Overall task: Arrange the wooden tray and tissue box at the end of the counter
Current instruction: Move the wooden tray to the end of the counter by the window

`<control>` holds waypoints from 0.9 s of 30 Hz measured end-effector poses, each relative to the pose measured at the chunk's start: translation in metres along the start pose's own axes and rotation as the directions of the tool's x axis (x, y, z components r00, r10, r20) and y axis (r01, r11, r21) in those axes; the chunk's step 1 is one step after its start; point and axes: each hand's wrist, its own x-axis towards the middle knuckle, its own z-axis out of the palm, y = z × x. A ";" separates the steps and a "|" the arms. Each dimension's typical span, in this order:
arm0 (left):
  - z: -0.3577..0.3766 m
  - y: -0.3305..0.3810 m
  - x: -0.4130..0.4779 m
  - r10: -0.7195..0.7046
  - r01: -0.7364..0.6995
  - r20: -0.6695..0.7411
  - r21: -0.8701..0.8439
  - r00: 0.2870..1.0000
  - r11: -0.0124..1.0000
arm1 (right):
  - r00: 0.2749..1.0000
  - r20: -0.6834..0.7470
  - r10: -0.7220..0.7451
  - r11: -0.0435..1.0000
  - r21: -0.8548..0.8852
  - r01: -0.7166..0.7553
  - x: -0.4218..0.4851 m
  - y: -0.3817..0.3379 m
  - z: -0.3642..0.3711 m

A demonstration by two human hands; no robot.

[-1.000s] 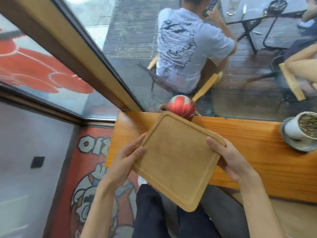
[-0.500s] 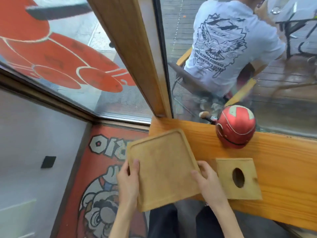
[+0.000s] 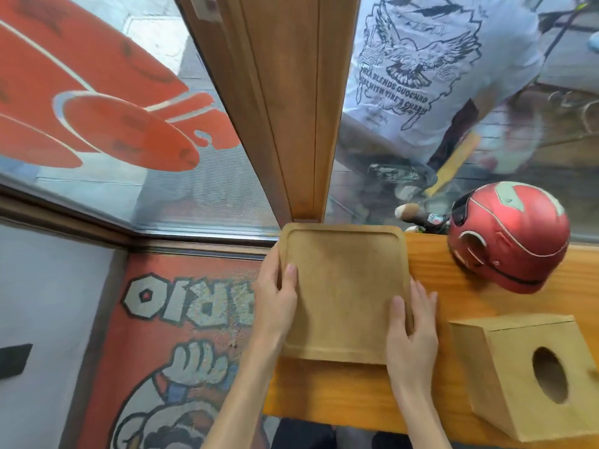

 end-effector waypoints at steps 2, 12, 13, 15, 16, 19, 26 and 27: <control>0.007 -0.008 0.005 0.021 -0.021 0.010 0.021 1.000 1.000 | 1.000 -0.026 -0.001 0.999 -0.046 0.000 0.001 0.010 0.004; 0.013 -0.024 0.018 0.014 -0.013 -0.041 0.019 0.999 1.000 | 0.978 -0.173 -0.115 0.939 -0.340 0.050 0.010 0.024 0.030; 0.013 -0.024 0.020 0.009 -0.008 -0.040 0.027 0.999 1.000 | 0.976 -0.182 -0.118 0.934 -0.354 0.047 0.011 0.024 0.032; 0.014 -0.025 0.024 -0.010 0.011 -0.038 0.051 0.999 0.999 | 0.973 -0.194 -0.124 0.926 -0.375 0.043 0.012 0.024 0.034; 0.014 -0.025 0.026 -0.020 0.022 -0.040 0.058 0.999 0.998 | 0.973 -0.197 -0.124 0.923 -0.384 0.039 0.012 0.025 0.036; 0.014 -0.023 0.030 -0.036 0.038 -0.031 0.075 0.999 0.996 | 0.970 -0.205 -0.132 0.912 -0.409 0.037 0.012 0.026 0.037; 0.003 -0.025 0.021 -0.005 0.003 0.045 0.037 0.999 0.999 | 0.966 -0.152 -0.209 0.856 -0.507 0.105 0.013 0.025 0.027; 0.002 -0.026 0.019 -0.002 0.002 0.027 0.016 1.000 1.000 | 0.963 -0.157 -0.220 0.843 -0.527 0.106 0.014 0.024 0.027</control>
